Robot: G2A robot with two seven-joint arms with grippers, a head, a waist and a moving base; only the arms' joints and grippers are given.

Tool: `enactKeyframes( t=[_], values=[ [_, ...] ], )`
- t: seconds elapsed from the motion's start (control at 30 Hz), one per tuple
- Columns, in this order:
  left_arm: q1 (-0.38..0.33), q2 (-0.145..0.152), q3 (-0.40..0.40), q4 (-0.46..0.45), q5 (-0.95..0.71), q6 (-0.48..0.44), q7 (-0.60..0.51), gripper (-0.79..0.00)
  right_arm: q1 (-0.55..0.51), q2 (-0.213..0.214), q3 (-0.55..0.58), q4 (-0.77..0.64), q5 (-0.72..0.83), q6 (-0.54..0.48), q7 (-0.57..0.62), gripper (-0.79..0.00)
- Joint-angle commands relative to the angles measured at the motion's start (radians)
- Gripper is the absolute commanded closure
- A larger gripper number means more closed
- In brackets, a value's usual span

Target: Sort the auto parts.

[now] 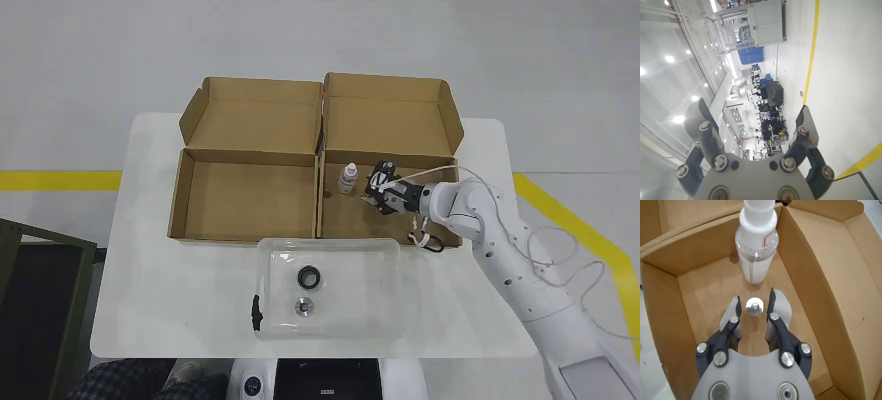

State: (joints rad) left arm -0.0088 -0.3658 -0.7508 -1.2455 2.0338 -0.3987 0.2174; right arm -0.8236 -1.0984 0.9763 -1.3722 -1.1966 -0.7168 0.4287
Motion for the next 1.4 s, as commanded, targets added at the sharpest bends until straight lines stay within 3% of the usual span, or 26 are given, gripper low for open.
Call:
enactKeyframes(
  t=[0.0,0.4,0.63,0.87,1.37],
  values=[
    [0.0,0.0,0.0,0.0,0.0,0.0,0.0,-0.785,-0.01,0.005,0.015,-0.029,-0.008,0.002,0.007,-0.311],
    [0.0,0.0,0.0,0.0,0.0,0.0,0.0,-0.785,-0.133,0.042,0.132,-0.326,-0.011,-0.028,0.026,-0.351],
    [0.0,0.0,0.0,0.0,0.0,0.0,0.0,-0.785,-0.208,0.051,0.143,-0.465,0.009,-0.053,0.035,-0.363],
    [0.0,0.0,0.0,0.0,0.0,0.0,0.0,-0.785,-0.26,0.051,0.098,-0.556,0.024,-0.071,0.043,-0.369],
    [0.0,0.0,0.0,0.0,0.0,0.0,0.0,-0.785,-0.274,0.031,-0.072,-0.561,-0.014,-0.085,0.056,-0.391]
  ],
)
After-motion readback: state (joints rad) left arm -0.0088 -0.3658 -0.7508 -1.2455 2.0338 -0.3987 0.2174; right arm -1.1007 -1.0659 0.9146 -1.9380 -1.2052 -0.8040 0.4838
